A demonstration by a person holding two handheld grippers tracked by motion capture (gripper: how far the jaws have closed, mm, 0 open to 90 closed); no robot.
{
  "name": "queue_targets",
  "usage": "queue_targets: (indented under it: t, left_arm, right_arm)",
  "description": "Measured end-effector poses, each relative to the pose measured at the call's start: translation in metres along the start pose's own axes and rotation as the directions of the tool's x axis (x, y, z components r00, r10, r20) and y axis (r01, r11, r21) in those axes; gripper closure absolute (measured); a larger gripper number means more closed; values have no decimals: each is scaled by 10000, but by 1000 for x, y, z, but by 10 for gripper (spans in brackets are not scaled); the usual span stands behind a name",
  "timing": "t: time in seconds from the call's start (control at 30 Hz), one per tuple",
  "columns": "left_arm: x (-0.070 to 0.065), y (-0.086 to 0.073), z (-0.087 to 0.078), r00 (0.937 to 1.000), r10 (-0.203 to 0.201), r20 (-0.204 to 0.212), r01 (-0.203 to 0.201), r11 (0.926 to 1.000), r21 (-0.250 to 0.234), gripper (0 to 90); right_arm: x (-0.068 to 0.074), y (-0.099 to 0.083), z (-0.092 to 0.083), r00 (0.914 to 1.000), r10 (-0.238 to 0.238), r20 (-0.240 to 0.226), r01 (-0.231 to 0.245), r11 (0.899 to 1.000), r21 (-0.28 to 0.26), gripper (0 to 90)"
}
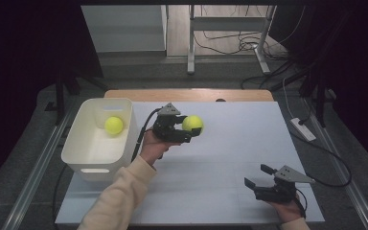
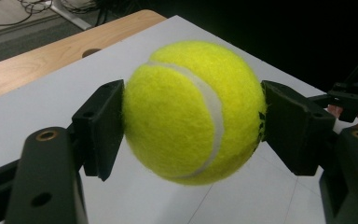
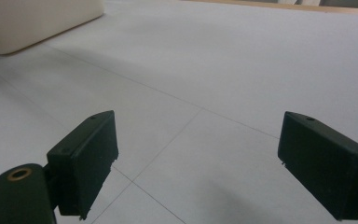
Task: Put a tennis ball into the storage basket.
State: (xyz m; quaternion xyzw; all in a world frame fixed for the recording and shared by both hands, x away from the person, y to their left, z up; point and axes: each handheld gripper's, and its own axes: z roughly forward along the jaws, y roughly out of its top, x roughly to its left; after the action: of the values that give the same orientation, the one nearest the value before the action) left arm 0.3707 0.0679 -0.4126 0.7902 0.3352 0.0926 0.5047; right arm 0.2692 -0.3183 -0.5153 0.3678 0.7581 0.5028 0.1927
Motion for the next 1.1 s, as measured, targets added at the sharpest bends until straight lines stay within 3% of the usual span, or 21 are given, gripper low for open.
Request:
queue_targets:
  t: [0.73, 1.1]
  left_arm:
    - [0, 3, -16, 9998, 19, -184, -24, 9997, -246, 273]
    - [2, 6, -35, 9991, -13, -418, -8, 9988, -489, 273]
  right_arm:
    - [-1, 0, -2, 10000, 31, 42, -31, 10000, -27, 121]
    - [-1, 0, -2, 10000, 38, 48, -37, 10000, -28, 121]
